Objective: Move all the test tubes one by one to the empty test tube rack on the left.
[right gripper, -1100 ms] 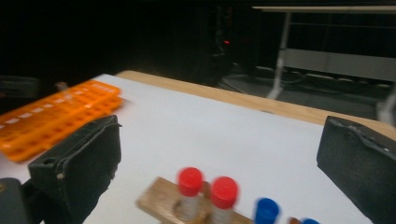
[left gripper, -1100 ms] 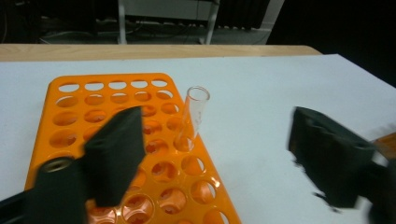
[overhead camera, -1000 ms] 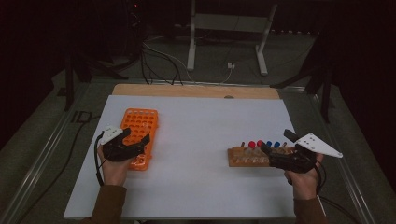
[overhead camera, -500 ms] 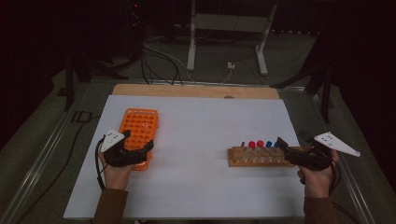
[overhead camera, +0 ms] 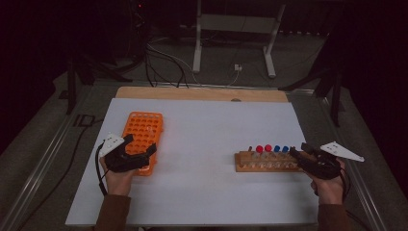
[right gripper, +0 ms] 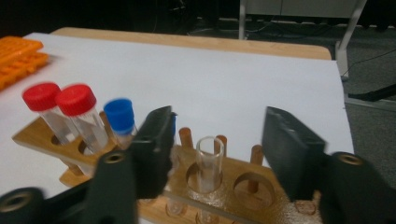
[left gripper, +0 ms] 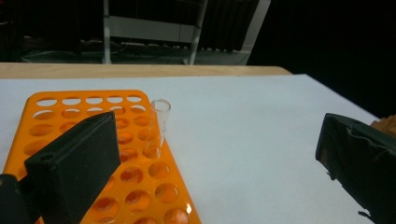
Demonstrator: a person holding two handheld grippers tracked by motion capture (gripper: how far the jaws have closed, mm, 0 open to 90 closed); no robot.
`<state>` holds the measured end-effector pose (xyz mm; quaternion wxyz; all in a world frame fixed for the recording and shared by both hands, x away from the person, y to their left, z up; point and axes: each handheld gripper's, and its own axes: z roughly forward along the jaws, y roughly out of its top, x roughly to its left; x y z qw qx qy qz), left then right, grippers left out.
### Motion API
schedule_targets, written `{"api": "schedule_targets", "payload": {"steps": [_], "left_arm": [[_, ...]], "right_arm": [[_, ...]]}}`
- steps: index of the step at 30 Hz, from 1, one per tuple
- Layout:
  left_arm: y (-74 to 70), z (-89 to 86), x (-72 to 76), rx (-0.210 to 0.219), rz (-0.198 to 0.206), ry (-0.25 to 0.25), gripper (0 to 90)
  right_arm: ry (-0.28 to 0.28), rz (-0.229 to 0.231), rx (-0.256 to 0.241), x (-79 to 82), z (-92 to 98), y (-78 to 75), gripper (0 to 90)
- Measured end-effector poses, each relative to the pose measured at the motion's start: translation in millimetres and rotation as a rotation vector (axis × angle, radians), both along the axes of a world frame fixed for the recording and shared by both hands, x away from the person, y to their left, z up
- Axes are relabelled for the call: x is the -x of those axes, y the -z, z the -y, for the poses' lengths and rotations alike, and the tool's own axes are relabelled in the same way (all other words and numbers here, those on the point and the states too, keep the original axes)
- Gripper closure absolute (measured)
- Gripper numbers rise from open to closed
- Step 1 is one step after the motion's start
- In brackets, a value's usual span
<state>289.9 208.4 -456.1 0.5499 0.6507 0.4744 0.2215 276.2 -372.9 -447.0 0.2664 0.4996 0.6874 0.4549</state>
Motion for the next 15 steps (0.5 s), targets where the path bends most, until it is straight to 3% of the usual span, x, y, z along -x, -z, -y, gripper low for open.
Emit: {"api": "schedule_targets", "payload": {"steps": [3,10,15], "left_arm": [[0.2,-0.5,-0.2,0.002,-0.004,-0.003,0.6],[-1.3,-1.0,0.1,0.044,0.000,0.007,0.6],[-1.0,-1.7,0.1,0.051,-0.003,0.006,0.6]], "right_arm": [[-0.016,-0.013,0.025,-1.7,-0.7,8.1,61.2],[-0.043,-0.013,0.045,-3.5,-3.8,18.0,69.3],[-0.056,-0.001,0.057,-1.9,-5.6,19.0,75.3]]}}
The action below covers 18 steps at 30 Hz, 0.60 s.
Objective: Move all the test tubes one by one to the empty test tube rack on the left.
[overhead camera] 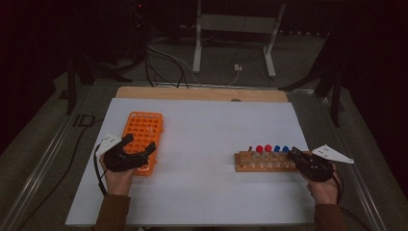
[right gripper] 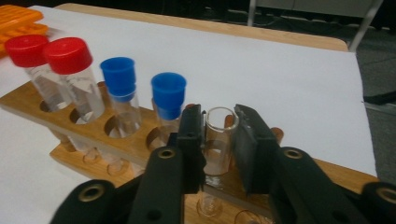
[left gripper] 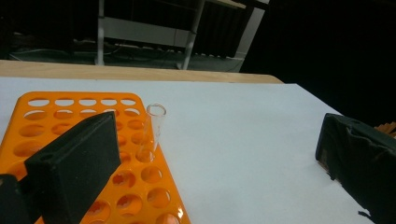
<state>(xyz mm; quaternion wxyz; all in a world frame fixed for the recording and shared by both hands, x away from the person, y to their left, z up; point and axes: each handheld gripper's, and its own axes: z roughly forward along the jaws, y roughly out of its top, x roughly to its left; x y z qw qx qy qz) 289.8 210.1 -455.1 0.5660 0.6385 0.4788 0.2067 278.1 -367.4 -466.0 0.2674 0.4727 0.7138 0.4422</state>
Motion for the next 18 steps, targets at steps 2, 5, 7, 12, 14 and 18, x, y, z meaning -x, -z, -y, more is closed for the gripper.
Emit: {"api": "schedule_targets", "payload": {"steps": [2,5,7,12,14,18], "left_arm": [[0.0,0.3,0.0,-0.003,0.001,0.000,0.6],[0.5,1.4,-0.2,-0.014,-0.001,0.003,0.6],[0.7,2.5,-0.2,-0.023,0.000,0.005,0.6],[1.1,3.8,-0.5,-0.037,-0.001,0.007,0.6],[1.2,4.0,-0.4,-0.038,0.000,0.006,0.6],[1.1,4.1,-0.3,-0.039,0.000,0.007,0.6]], "right_arm": [[-0.009,-0.001,0.004,0.3,-1.4,0.4,75.4],[-0.007,-0.002,0.017,0.3,-2.7,-0.5,75.9],[-0.006,-0.002,0.020,0.6,-3.0,-0.6,76.0],[-0.002,-0.003,0.029,0.5,-4.6,-2.4,76.2],[0.001,0.003,0.025,1.0,-4.8,-5.4,76.2],[0.002,0.013,0.024,1.9,-4.9,-9.3,76.2]]}}
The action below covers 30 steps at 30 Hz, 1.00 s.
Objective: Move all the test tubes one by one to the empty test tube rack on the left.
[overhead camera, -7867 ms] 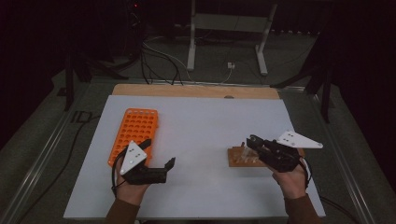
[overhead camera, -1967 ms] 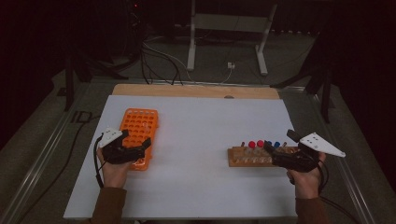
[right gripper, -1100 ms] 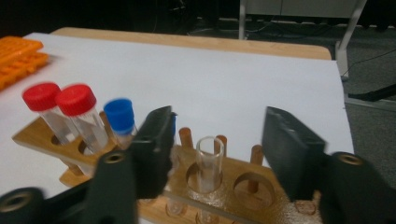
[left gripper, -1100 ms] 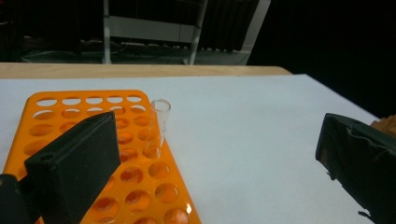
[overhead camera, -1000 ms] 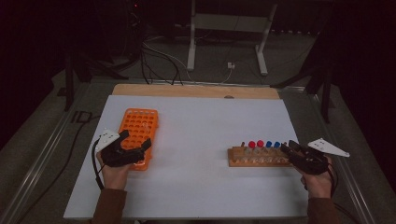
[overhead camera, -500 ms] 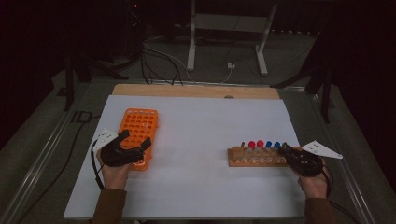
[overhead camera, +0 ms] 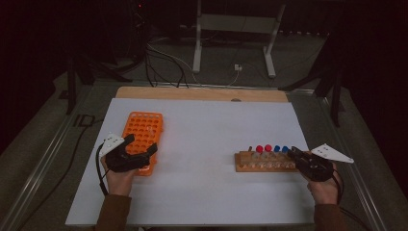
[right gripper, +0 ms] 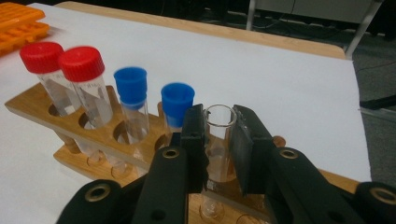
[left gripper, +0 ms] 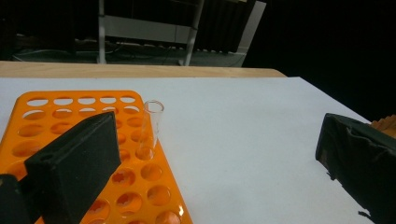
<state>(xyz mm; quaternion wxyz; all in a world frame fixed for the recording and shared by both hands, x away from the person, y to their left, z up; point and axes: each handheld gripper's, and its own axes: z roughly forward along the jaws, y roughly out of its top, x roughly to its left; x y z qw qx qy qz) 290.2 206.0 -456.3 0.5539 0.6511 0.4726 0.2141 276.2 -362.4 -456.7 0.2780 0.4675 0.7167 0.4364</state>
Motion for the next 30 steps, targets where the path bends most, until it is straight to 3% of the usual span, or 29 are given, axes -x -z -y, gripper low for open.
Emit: {"api": "schedule_targets", "payload": {"steps": [18,22,30], "left_arm": [[0.4,5.1,0.1,-0.029,0.001,0.006,0.6],[-0.3,5.8,0.8,-0.035,0.007,0.002,0.6],[-3.8,9.6,3.0,-0.040,0.030,0.005,0.6]], "right_arm": [[0.013,0.080,-0.066,14.8,6.5,-46.1,76.2],[-0.019,0.092,-0.108,18.6,5.9,-54.5,76.2],[-0.095,0.084,-0.083,22.4,-7.6,-64.1,76.2]]}}
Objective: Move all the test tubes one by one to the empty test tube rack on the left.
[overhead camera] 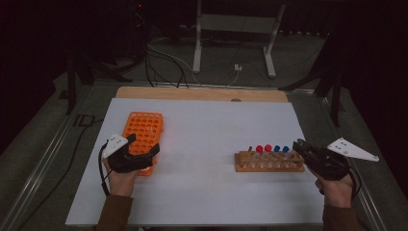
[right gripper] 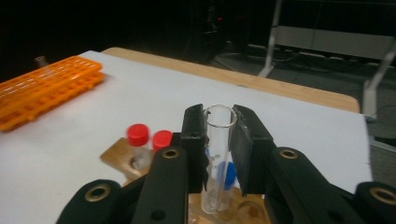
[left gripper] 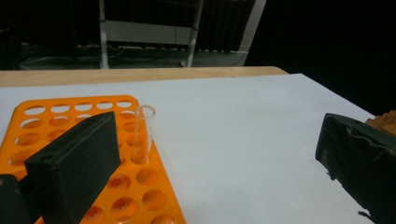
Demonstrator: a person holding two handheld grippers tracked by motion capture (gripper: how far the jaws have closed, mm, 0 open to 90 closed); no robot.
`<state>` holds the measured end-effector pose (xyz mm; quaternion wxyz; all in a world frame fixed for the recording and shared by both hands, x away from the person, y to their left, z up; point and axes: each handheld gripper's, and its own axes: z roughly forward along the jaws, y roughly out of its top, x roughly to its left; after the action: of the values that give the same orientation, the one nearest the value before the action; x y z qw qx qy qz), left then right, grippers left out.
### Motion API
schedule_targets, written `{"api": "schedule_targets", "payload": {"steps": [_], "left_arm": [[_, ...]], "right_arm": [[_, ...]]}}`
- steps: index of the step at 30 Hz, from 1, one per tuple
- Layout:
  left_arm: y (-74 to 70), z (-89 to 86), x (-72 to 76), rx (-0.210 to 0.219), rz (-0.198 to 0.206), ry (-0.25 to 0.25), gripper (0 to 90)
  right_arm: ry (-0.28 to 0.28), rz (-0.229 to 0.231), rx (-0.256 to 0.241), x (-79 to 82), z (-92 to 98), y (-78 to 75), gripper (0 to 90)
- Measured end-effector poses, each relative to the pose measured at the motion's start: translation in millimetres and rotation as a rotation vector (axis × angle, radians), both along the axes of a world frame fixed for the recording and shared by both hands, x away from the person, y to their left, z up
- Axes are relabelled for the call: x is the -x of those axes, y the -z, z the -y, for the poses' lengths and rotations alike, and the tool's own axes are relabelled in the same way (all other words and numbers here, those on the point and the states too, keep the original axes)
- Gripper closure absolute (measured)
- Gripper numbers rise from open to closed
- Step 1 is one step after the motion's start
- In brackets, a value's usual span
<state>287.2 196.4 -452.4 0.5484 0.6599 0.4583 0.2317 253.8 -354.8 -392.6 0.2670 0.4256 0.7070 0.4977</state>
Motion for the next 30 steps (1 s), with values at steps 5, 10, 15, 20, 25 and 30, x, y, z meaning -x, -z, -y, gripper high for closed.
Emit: {"api": "schedule_targets", "payload": {"steps": [5,10,15,20,25,30], "left_arm": [[-4.2,8.3,2.9,-0.034,0.034,0.007,0.6],[-8.7,19.2,5.0,-0.061,0.056,0.030,0.6],[-10.6,37.4,5.9,-0.072,0.047,0.069,0.6],[-12.3,60.7,5.8,-0.088,0.037,0.144,1.2],[-19.0,81.4,6.5,-0.084,0.046,0.209,2.0],[-22.0,107.1,7.5,-0.088,0.050,0.285,4.4]], "right_arm": [[-0.045,-0.006,0.000,-0.2,-10.9,-0.7,76.1],[-0.083,-0.018,0.002,-2.5,-24.5,2.4,76.1],[-0.134,-0.030,-0.021,-3.8,-40.2,3.6,76.1],[-0.187,-0.040,-0.009,-4.2,-61.1,6.2,76.1],[-0.233,-0.045,-0.001,-5.2,-83.8,8.3,76.1],[-0.282,-0.035,0.018,-5.4,-109.8,5.1,76.1]]}}
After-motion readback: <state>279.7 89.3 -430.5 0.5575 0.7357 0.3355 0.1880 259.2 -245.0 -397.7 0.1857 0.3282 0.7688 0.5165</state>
